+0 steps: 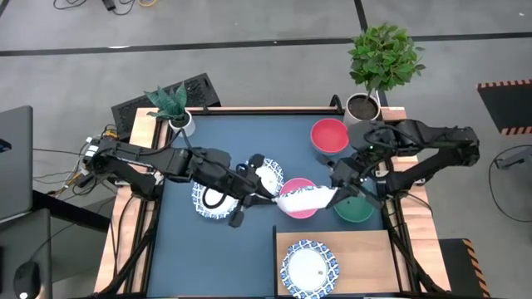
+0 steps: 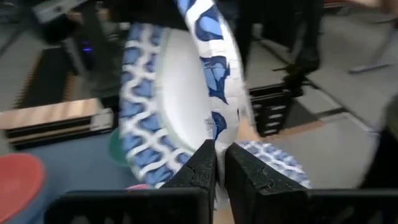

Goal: Place and stack bowls onto a shelf
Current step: Stack the white patterned bowl on the white patterned bowl on the shelf

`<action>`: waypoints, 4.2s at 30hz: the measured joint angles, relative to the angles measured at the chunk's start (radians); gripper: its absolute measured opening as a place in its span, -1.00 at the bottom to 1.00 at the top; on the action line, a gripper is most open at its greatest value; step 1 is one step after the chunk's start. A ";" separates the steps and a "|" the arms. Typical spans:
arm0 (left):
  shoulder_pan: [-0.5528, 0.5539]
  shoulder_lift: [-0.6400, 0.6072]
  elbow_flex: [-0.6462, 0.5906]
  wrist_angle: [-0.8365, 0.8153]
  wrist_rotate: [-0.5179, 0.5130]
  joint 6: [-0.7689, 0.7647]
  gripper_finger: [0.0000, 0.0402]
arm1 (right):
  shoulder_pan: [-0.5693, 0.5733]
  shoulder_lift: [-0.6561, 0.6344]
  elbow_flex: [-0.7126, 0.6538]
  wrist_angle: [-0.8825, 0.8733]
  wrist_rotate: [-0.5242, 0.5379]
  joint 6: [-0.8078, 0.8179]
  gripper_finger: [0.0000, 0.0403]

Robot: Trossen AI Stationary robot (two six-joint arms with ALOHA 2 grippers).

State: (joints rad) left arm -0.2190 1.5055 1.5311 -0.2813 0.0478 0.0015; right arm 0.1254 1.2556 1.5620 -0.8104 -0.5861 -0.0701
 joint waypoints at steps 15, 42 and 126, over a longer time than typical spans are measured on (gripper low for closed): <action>0.002 0.002 0.000 -0.132 -0.156 0.156 -0.17 | 0.132 0.000 0.000 -0.182 0.306 0.021 -0.90; 0.006 0.002 0.000 -0.132 -0.239 -0.059 0.01 | 0.797 0.216 0.000 -0.294 1.013 0.049 -0.86; 0.057 0.001 0.000 -0.128 -0.157 -0.074 0.01 | 0.835 0.275 0.000 -0.126 0.899 0.728 0.24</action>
State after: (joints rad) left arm -0.1619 1.5066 1.5311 -0.4090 -0.1093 -0.0725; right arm 0.9605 1.5310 1.5620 -0.9363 0.3126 0.6583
